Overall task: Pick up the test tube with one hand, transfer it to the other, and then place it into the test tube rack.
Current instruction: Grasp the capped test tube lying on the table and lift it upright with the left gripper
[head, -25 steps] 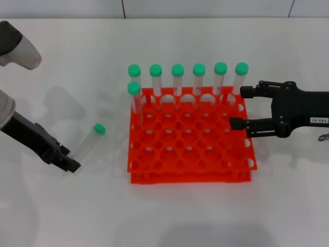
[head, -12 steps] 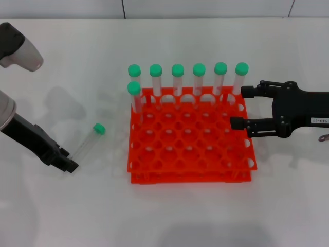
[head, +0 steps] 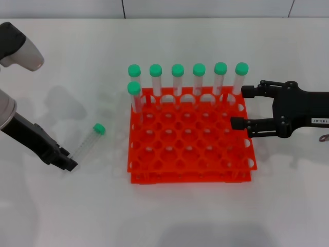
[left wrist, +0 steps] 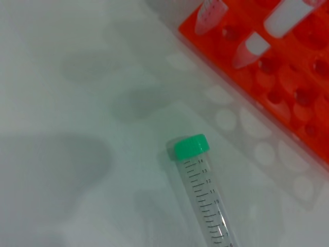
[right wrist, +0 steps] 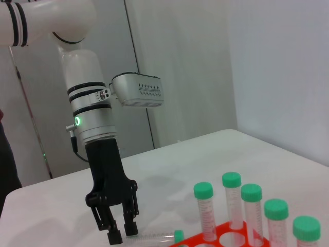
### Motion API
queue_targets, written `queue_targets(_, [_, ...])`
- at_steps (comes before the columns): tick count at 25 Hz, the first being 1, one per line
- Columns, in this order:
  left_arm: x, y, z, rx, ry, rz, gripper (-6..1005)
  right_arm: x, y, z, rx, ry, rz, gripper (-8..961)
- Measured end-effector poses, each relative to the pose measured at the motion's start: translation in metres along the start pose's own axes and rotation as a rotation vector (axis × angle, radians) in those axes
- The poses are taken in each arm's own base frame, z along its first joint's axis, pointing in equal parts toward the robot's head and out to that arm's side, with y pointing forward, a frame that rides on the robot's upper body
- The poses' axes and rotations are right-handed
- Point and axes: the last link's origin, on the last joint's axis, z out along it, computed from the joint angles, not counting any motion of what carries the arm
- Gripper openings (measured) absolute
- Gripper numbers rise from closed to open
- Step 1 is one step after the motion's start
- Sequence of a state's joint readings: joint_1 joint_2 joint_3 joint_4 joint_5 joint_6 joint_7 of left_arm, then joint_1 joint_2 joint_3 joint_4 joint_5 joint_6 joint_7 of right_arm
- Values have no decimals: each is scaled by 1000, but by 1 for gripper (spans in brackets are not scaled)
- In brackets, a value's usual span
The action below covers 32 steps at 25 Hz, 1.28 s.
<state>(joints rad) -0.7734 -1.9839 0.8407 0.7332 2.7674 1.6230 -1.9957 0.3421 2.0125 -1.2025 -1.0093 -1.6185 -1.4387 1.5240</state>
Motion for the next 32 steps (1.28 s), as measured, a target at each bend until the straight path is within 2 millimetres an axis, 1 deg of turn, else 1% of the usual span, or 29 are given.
queue_targets(2, [1, -1, 0, 4, 2, 1, 440, 0, 0, 0, 0, 0, 0, 828])
queue_targets(7, [0, 0, 1, 1, 0, -1, 385, 0, 0, 0, 0, 0, -1, 827])
queue_targets(26, [3, 0, 1, 2, -1, 4, 378, 0, -1, -1, 7, -3, -1, 823])
queue_targets(32, [2, -1, 4, 10, -13, 5, 350, 0, -2, -1, 10, -3, -1, 822])
